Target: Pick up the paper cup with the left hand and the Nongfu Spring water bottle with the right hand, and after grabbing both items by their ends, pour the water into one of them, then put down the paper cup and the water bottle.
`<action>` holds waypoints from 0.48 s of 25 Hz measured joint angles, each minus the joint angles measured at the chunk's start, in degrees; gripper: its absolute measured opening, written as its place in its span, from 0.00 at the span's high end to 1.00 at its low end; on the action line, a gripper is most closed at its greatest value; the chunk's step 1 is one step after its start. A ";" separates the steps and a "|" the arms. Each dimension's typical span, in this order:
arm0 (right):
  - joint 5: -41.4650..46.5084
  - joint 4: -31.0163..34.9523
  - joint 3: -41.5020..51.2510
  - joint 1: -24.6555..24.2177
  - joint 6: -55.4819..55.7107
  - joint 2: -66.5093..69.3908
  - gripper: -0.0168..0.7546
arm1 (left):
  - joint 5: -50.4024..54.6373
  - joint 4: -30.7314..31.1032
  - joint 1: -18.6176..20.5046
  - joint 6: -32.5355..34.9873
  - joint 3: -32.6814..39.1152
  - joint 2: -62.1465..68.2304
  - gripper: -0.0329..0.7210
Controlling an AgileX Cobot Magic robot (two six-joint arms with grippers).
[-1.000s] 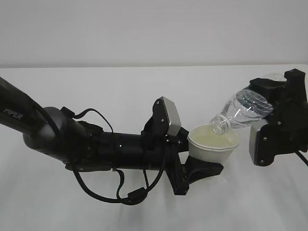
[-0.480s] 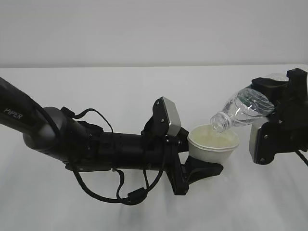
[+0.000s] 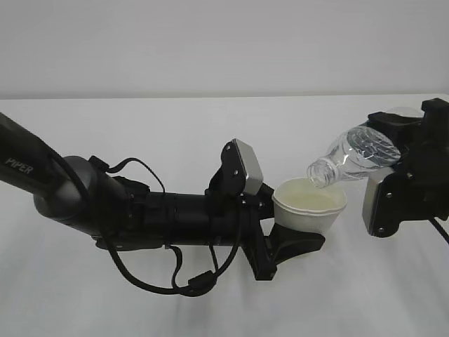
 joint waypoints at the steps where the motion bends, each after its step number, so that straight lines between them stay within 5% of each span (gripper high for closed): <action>1: -0.14 0.00 0.00 0.00 0.23 0.00 0.50 | 0.00 -0.27 0.00 0.00 0.00 0.00 0.36; 12: -1.98 0.00 0.00 0.00 6.78 0.00 0.50 | 0.00 -2.39 0.00 0.00 0.00 0.00 0.36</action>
